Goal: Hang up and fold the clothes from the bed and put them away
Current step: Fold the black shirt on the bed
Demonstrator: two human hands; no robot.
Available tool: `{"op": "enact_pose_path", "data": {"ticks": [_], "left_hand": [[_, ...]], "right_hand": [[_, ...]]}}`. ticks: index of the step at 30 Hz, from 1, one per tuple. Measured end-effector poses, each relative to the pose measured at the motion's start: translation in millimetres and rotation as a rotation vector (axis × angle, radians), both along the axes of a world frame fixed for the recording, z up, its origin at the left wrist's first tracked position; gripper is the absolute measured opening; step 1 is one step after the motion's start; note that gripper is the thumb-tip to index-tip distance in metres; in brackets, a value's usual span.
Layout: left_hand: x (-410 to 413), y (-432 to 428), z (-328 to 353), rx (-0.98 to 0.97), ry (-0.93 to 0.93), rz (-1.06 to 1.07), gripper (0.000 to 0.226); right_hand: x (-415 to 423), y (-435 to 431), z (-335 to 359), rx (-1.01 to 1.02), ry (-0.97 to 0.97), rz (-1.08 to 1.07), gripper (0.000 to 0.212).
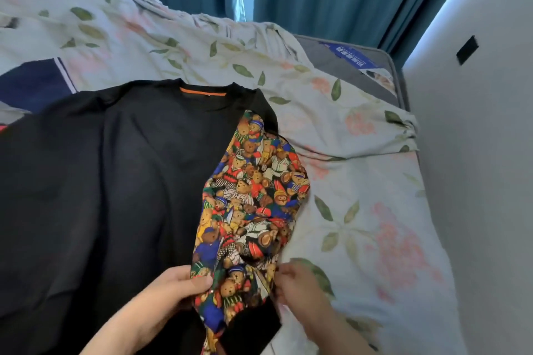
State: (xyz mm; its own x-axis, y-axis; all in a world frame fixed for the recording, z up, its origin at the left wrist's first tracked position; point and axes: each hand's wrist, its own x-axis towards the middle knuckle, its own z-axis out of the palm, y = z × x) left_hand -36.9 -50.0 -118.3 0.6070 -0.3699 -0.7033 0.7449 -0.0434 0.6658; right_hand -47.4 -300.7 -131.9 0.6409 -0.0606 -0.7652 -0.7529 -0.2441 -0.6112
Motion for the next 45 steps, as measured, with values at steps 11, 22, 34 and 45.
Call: {"op": "enact_pose_path", "data": {"ticks": [11, 22, 34, 45], "left_hand": [[-52.7, -16.4, -11.6, -0.033, 0.001, 0.353, 0.028], [-93.8, -14.9, -22.7, 0.211, -0.019, 0.449, 0.019], [-147.5, 45.7, -5.6, 0.655, -0.334, 0.385, 0.019], [-152.4, 198.9, 30.6, 1.456, -0.304, 0.392, 0.053]], "right_hand": [[-41.4, 17.0, -3.2, 0.285, -0.060, -0.029, 0.019], [-82.8, 15.1, -5.3, 0.079, -0.018, -0.033, 0.020], [-116.4, 6.1, -5.0, -0.093, 0.225, 0.235, 0.025], [-123.0, 24.2, -8.9, -0.168, -0.100, 0.049, 0.022]]}}
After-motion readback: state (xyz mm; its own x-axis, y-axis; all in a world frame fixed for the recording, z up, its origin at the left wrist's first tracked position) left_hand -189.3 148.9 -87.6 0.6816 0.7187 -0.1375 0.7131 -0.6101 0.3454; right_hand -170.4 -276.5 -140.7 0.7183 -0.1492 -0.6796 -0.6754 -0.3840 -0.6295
